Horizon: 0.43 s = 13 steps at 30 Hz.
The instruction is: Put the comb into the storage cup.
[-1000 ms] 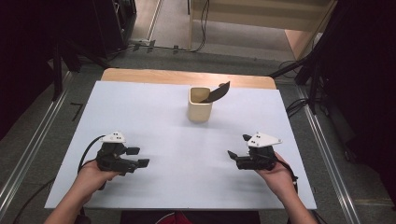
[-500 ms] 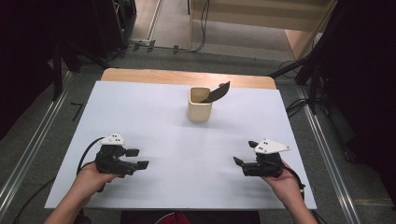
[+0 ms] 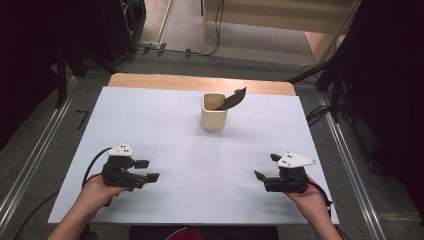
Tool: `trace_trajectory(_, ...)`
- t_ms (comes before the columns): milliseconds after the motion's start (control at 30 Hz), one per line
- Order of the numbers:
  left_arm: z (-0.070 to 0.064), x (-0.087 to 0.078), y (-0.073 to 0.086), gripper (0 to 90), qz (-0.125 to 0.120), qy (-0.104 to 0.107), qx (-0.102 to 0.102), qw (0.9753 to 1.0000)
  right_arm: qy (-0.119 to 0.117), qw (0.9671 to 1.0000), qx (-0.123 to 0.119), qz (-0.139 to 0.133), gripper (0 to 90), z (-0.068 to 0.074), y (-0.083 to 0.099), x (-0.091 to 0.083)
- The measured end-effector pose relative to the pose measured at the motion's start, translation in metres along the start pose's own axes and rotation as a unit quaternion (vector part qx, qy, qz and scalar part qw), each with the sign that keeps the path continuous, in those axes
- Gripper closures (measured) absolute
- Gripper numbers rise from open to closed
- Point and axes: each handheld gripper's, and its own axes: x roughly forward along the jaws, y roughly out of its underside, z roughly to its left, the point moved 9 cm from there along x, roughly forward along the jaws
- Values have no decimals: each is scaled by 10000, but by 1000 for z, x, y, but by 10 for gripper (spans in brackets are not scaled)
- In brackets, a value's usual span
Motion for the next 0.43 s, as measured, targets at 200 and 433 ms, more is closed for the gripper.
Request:
trace_trajectory(200,1,1,0,308,2,17,-16,10000,-53,10000,-68,21,178,3,0,2)
trace_trajectory(433,2,1,0,308,23,1,-27,10000,-123,9999,-32,22,177,4,0,2)
